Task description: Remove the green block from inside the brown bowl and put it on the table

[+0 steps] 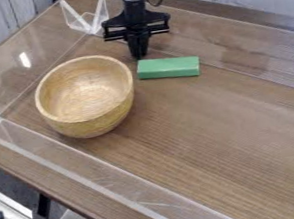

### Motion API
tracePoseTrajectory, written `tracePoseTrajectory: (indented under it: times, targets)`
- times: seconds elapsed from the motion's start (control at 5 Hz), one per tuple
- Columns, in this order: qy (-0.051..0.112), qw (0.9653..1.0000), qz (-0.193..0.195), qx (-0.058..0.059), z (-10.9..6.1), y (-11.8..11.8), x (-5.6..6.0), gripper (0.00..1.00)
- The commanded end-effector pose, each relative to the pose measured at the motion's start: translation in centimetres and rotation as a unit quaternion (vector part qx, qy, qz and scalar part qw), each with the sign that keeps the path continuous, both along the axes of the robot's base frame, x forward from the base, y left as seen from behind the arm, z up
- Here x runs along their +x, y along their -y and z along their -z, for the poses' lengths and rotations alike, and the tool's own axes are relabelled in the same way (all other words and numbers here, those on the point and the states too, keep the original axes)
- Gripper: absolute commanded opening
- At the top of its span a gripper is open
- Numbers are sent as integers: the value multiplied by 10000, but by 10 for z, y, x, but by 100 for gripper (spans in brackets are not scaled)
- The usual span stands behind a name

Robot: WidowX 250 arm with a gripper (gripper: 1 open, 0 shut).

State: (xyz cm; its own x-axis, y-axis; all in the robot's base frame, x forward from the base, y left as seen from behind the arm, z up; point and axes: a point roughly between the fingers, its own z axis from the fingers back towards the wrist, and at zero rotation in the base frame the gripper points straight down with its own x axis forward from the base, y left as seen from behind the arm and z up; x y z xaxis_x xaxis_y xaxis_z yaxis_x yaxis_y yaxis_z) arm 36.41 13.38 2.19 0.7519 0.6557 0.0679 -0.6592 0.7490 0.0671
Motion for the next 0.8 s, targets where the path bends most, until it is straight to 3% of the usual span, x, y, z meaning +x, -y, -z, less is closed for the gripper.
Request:
tracePoseTrajectory:
  times: [0.0,0.2,0.6]
  targets:
    - [257,9996,-30,-79,-19,-4,4,0]
    - [323,9992,-38,-236,-23,-2,5,0]
    - [498,9975,237,-442,-60,8,0,0]
